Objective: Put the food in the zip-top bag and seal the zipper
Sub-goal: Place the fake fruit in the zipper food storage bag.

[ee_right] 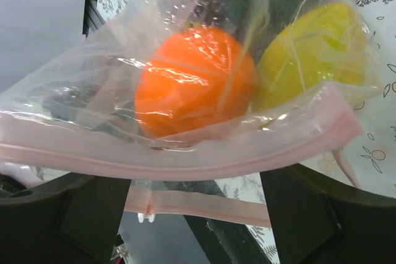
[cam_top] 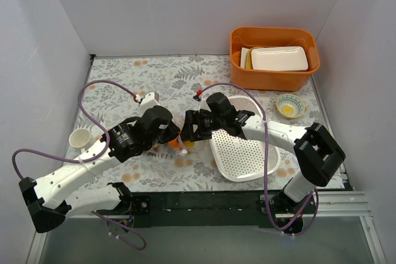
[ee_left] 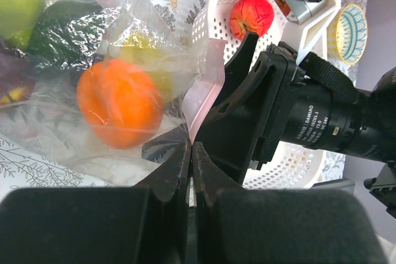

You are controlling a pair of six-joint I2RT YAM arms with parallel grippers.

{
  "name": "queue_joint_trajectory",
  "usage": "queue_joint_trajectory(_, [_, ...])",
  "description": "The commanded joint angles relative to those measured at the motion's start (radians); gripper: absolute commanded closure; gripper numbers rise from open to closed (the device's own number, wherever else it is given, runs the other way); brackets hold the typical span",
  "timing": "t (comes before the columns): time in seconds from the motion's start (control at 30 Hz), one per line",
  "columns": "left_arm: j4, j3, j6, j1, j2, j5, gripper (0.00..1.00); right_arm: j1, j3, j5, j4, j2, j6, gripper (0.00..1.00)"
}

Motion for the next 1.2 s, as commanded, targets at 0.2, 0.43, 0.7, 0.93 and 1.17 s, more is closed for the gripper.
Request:
queue_joint_trajectory(0.2, [-0.011, 0.012, -0.035, 0.006, -0.066, -0.07, 1.0, -0.001, 0.045, 0.043, 0.004, -0.064, -0.039, 0.13])
queue_joint_trajectory(0.43, [-0.042, 0.001, -0.084, 0.005, -0.156, -0.148, 0.98, -0.035, 0.037, 0.167, -0.102, -0.173, -0.082, 0.49])
queue_joint_trajectory(0.7, [-0.06, -0.018, -0.101, 0.005, -0.158, -0.132, 0.96, -0.107, -0.002, 0.338, -0.249, -0.259, -0.104, 0.48])
queue_joint_trajectory(0.93, [-0.042, -0.019, -0.083, 0.008, -0.113, -0.078, 0.97, -0.221, -0.032, 0.488, -0.403, -0.261, -0.162, 0.19])
queue_joint_trajectory(1.17, [-0.03, -0.028, -0.057, 0.006, -0.09, -0.035, 0.98, -0.308, -0.153, 0.433, -0.348, -0.408, -0.174, 0.02])
